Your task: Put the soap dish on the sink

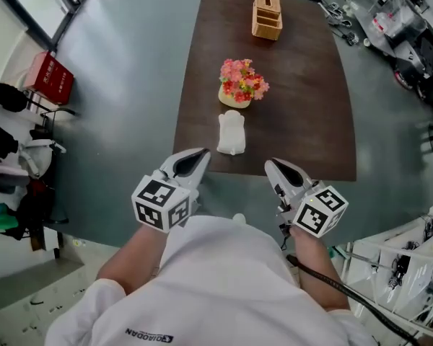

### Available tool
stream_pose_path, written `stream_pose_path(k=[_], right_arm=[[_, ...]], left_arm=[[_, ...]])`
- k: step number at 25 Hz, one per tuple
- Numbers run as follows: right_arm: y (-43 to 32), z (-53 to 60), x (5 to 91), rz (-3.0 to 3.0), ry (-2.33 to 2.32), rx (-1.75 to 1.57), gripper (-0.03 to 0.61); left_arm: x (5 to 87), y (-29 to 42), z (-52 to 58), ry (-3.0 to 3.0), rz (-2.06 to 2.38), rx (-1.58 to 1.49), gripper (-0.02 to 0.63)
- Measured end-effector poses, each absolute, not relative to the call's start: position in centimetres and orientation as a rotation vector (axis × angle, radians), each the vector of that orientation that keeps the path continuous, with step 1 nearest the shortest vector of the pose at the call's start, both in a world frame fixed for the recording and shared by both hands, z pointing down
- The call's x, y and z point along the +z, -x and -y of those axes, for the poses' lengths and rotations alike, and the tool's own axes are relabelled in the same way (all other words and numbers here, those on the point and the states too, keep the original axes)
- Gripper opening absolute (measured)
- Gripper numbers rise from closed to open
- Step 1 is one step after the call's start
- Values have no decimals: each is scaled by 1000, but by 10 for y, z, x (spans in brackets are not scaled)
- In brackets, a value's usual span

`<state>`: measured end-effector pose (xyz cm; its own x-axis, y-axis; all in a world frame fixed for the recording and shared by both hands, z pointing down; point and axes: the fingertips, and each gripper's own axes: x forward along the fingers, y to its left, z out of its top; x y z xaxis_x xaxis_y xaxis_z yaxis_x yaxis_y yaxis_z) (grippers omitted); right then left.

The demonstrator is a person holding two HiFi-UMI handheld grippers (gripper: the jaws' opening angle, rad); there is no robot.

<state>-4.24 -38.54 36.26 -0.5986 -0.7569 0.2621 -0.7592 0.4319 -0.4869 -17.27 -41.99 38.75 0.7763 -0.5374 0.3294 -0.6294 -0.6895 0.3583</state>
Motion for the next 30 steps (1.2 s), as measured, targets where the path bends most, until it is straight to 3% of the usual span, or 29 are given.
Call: stream_pose_path(k=[14,30], right_arm=[[16,312,361,2783,-1249,841,2],[61,306,379,2704,-1363,900,2]], left_arm=[[384,165,309,-2441,1111,320,5],[373,201,345,-2582,993,371,5]])
